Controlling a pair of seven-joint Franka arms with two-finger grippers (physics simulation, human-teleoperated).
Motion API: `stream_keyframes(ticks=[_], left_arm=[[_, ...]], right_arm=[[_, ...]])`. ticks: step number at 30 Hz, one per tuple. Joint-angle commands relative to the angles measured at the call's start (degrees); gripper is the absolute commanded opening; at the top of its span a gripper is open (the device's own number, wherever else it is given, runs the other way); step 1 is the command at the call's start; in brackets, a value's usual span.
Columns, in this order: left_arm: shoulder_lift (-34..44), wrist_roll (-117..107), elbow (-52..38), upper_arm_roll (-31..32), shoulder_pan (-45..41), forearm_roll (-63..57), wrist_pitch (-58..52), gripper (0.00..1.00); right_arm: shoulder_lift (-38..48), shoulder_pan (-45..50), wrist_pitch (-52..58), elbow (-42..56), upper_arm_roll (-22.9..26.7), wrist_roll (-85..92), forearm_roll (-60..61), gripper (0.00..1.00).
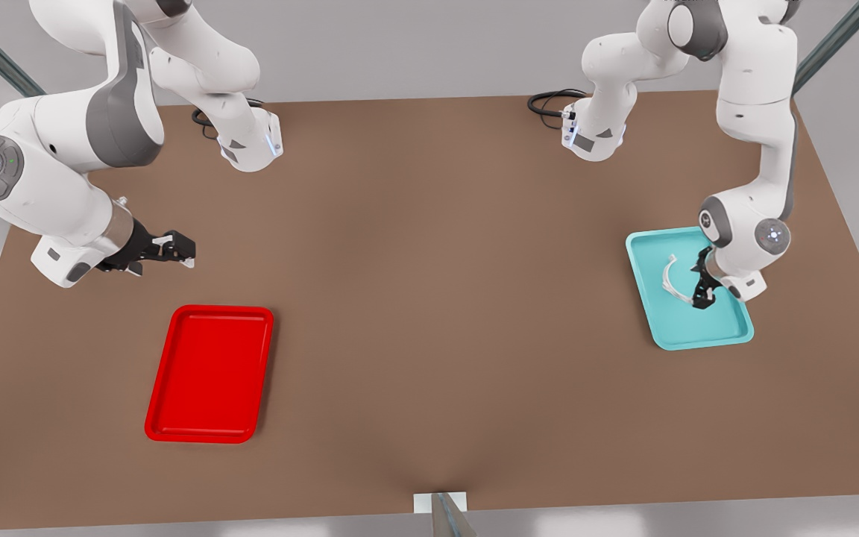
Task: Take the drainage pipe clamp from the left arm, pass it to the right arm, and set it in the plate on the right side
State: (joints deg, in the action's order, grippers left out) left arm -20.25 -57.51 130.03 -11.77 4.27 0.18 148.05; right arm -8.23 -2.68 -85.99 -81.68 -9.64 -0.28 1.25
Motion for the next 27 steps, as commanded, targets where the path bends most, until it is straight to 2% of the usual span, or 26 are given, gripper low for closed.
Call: stream_keyframes(ticks=[1,9,11,12,13,16,19,24,27], left_arm=[[-1.19,-16.67,0.13,-0.01,0.39,-0.09,8.13,1.0],[-3.66,-16.76,-0.04,0.25,0.47,0.26,8.22,0.98],[-3.83,-16.85,-0.04,0.25,0.3,0.26,8.13,0.9],[-3.92,-16.85,-0.04,0.34,0.3,0.26,8.13,0.73],[-4.01,-16.85,-0.04,0.34,0.3,0.26,8.13,0.65],[-4.01,-16.85,-0.04,0.34,0.3,0.26,8.13,0.53],[-4.01,-16.85,-0.04,0.34,0.3,0.26,8.13,0.48],[-4.45,-16.85,-0.04,0.52,0.04,0.35,8.13,0.47],[-4.8,-16.85,-0.13,0.61,0.03,0.61,8.13,0.4]], right_arm=[[0.06,0.05,0.03,0.03,-0.03,0.01,0.07,1.0],[0.06,-0.04,0.12,0.03,-0.03,0.01,0.07,1.0],[0.06,-0.04,0.12,0.03,0.06,0.01,0.07,1.0],[0.06,-0.04,0.12,0.03,0.06,0.1,0.07,1.0],[0.06,-0.04,0.12,-0.06,-0.03,0.01,0.07,1.0],[0.06,-0.04,0.12,-0.06,0.06,0.36,0.07,1.0],[0.06,-0.04,0.12,-0.06,0.06,0.36,0.07,1.0],[0.06,-0.04,0.12,-0.06,0.06,0.36,0.07,1.0],[0.06,-0.13,0.12,-0.06,0.06,0.36,0.07,1.0]])
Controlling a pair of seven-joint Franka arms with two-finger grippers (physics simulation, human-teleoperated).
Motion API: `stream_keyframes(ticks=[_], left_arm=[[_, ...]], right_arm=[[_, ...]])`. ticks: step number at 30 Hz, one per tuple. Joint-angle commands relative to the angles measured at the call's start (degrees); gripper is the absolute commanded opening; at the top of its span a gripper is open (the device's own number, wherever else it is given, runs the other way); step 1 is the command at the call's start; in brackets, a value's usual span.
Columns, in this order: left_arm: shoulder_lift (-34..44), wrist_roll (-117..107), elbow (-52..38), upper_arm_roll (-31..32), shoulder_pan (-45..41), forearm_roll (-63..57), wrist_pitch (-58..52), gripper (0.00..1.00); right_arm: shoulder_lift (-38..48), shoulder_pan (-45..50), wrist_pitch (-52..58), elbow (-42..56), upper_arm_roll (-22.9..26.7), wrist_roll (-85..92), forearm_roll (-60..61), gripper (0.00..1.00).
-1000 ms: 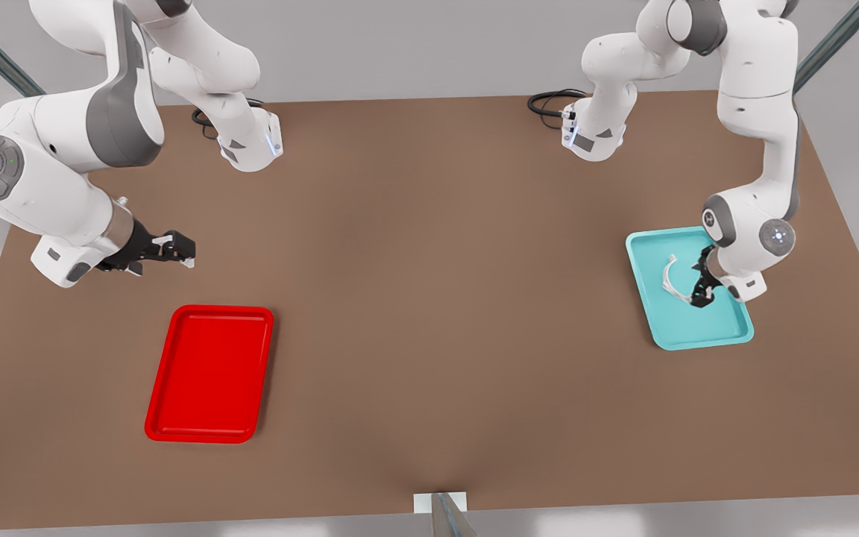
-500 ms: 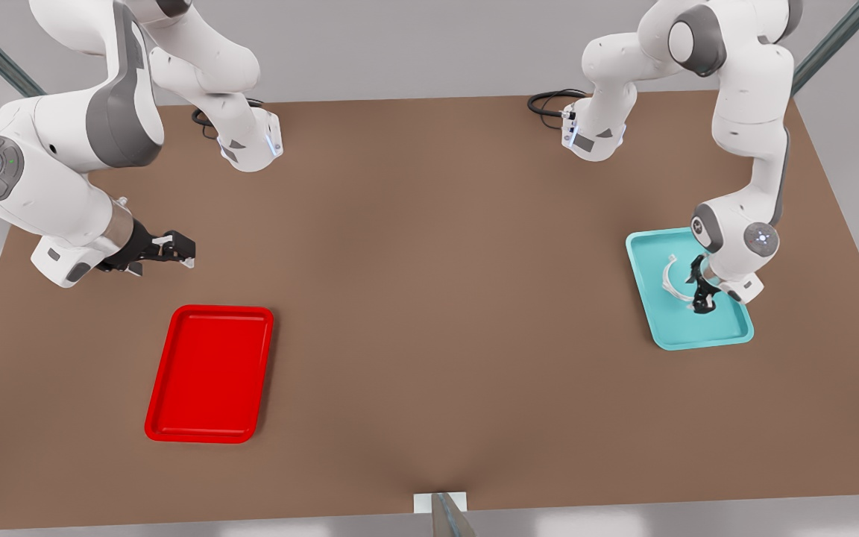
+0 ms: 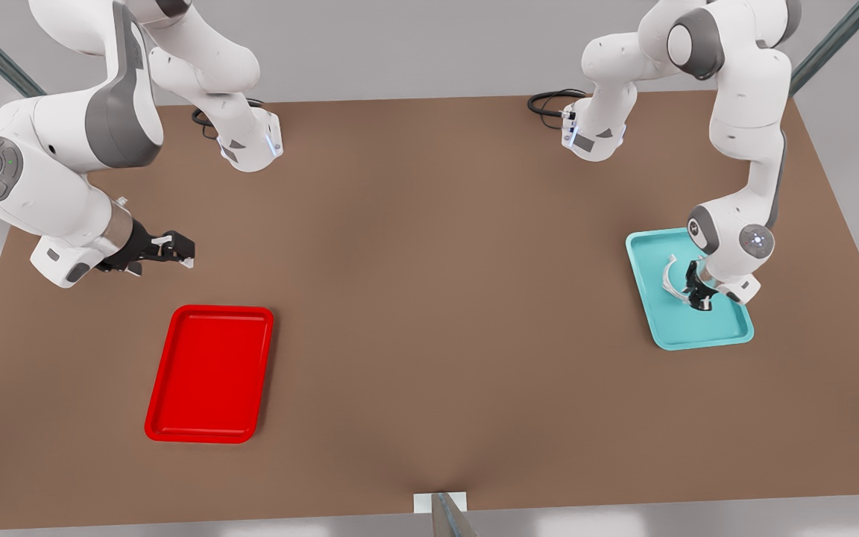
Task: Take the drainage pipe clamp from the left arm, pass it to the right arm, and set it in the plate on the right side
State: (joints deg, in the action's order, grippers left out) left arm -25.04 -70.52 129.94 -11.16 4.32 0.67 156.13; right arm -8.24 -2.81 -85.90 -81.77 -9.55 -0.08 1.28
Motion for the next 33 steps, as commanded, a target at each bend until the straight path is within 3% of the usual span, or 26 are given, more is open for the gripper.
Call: stream_keyframes(ticks=[1,4,12,17,20,22,29,33], left_arm=[[-0.01,-3.83,-0.03,0.0,-0.01,0.12,0.06,0.37],[-0.01,-3.83,-0.03,0.0,0.08,0.12,0.06,0.21],[1.31,-2.87,-1.7,0.0,-0.1,0.12,-2.14,0.21],[4.65,-4.09,-13.21,1.67,-2.82,6.27,-24.54,0.21],[4.3,-20.79,-24.99,1.67,-11.78,9.08,-40.98,0.21],[3.86,-32.12,-29.65,1.67,-18.64,13.83,-44.5,0.21],[-5.71,-75.8,-46.43,1.67,-35.77,24.72,-44.24,0.21],[-10.81,-98.65,-53.64,1.76,-42.72,25.17,-33.52,0.21]], right_arm=[[0.06,0.0,0.03,0.03,-0.03,0.17,0.03,1.0],[0.06,0.09,0.03,0.03,-0.03,0.17,0.03,1.0],[0.06,0.09,0.03,0.03,-0.03,0.17,0.03,1.0],[0.06,0.09,0.03,0.03,-0.03,0.17,0.03,1.0],[0.06,0.0,0.03,0.03,-0.03,0.17,0.03,1.0],[0.06,0.0,0.03,0.03,-0.03,0.17,0.03,1.0],[-0.03,0.09,-0.15,0.03,-0.03,0.17,0.03,1.0],[-0.11,0.35,-0.68,0.11,-0.12,-0.1,0.12,1.0]])
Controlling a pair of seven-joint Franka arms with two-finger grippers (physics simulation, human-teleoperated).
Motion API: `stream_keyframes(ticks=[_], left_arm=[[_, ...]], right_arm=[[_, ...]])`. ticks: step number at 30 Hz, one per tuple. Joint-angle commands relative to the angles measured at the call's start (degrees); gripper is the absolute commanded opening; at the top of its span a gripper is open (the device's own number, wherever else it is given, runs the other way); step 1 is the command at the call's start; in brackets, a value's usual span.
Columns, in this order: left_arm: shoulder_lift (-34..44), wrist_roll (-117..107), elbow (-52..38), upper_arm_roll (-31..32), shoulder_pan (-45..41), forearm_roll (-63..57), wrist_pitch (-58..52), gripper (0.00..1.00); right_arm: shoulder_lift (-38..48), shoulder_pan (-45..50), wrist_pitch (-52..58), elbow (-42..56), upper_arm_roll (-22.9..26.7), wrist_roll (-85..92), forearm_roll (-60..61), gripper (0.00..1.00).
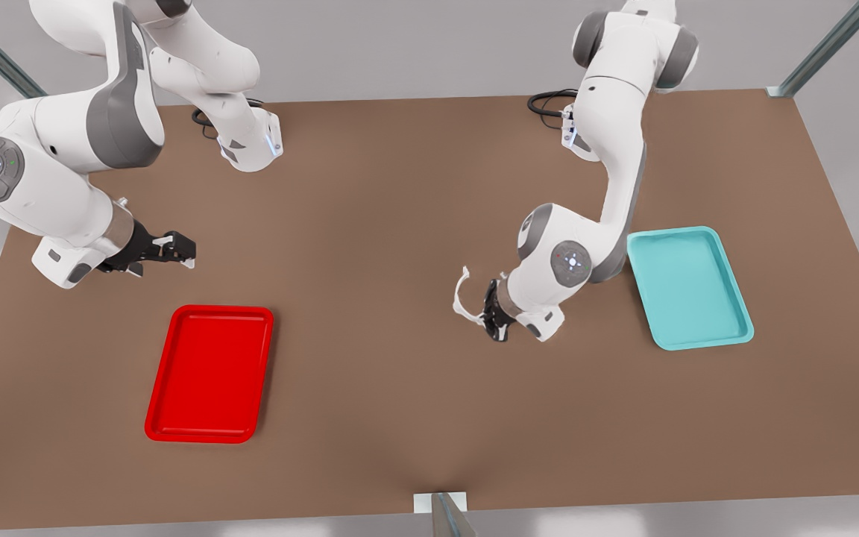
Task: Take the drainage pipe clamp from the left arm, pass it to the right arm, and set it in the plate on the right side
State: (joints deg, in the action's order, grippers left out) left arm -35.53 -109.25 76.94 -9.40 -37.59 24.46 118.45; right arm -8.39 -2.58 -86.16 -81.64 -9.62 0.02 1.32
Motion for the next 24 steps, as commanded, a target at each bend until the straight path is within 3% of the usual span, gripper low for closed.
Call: stream_keyframes(ticks=[1,5,10,16,18,24], left_arm=[[-2.35,-66.78,-3.72,-0.01,-2.74,1.29,6.69,0.21],[-3.67,-79.8,-4.96,-0.09,-4.59,1.29,14.52,0.21],[-6.66,-91.58,-6.18,-0.36,-8.55,1.03,25.86,0.21],[-8.86,-92.37,-9.0,-0.18,-8.55,1.03,26.57,0.21],[-8.86,-92.37,-9.52,-0.09,-8.55,1.03,26.57,0.21],[-8.86,-92.46,-9.97,-0.01,-8.64,1.11,26.57,0.21]], right_arm=[[-0.14,0.47,-0.59,0.34,-0.14,-0.28,0.26,1.0],[-1.9,2.32,-4.02,2.18,-0.31,-2.22,3.96,1.0],[-5.06,13.3,-12.1,2.63,-0.4,-11.36,3.69,1.0],[-10.24,18.23,-26.07,3.15,-0.49,-13.03,3.6,1.0],[-15.6,18.23,-31.17,6.31,-0.58,-12.94,3.43,1.0],[-18.77,23.15,-36.1,6.23,-0.4,-15.14,0.26,1.0]])
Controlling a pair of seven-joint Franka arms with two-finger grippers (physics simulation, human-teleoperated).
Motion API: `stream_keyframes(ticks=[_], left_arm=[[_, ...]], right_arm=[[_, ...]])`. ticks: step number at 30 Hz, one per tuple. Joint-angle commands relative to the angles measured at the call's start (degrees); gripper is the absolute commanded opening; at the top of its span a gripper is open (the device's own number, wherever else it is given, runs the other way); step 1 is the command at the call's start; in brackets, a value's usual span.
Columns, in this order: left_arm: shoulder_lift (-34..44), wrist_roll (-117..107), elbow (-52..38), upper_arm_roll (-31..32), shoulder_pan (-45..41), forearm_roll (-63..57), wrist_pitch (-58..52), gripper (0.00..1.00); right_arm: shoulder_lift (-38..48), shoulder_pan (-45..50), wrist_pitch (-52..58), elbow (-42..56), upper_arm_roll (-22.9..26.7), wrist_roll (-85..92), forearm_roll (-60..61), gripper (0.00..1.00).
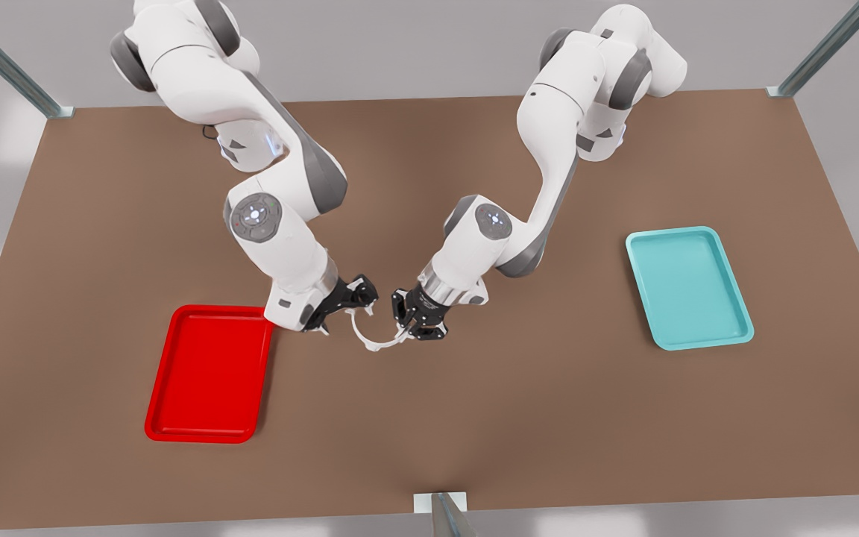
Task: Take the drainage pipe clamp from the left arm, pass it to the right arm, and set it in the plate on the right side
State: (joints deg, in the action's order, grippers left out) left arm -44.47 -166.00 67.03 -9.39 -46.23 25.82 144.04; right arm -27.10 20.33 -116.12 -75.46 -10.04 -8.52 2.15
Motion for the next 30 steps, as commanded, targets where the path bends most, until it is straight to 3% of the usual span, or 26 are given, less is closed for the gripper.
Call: stream_keyframes(ticks=[1,21,22,24,25,29,30], left_arm=[[0.08,-35.71,-0.06,-0.01,0.0,-0.24,1.07,0.21],[0.17,-35.79,-0.14,-0.01,0.08,-0.24,1.07,0.21],[0.17,-35.79,-0.14,-0.01,0.08,-0.24,1.07,0.21],[0.17,-35.79,-0.14,-0.01,0.08,-0.16,1.07,0.21],[0.17,-35.79,-0.14,-0.01,0.08,-0.16,1.07,0.21],[0.17,-35.79,-0.14,-0.01,0.0,-0.16,1.16,0.21],[0.17,-35.62,-0.14,-0.01,0.0,-0.16,1.16,0.48]], right_arm=[[-0.68,0.23,-8.33,0.05,0.02,-6.51,-0.48,1.0],[-3.84,-0.21,-8.6,-5.4,0.46,-6.25,-3.12,1.0],[-3.84,-0.3,-8.6,-5.4,0.46,-6.25,-3.12,0.86],[-3.84,-0.21,-8.6,-5.4,0.46,-6.25,-3.73,0.38],[-3.93,-0.29,-8.77,-5.4,0.46,-6.33,-4.26,0.21],[-4.02,-0.03,-9.13,-5.4,0.37,-6.16,-5.84,0.21],[-4.02,-0.03,-9.04,-5.4,0.37,-6.16,-5.93,0.21]])
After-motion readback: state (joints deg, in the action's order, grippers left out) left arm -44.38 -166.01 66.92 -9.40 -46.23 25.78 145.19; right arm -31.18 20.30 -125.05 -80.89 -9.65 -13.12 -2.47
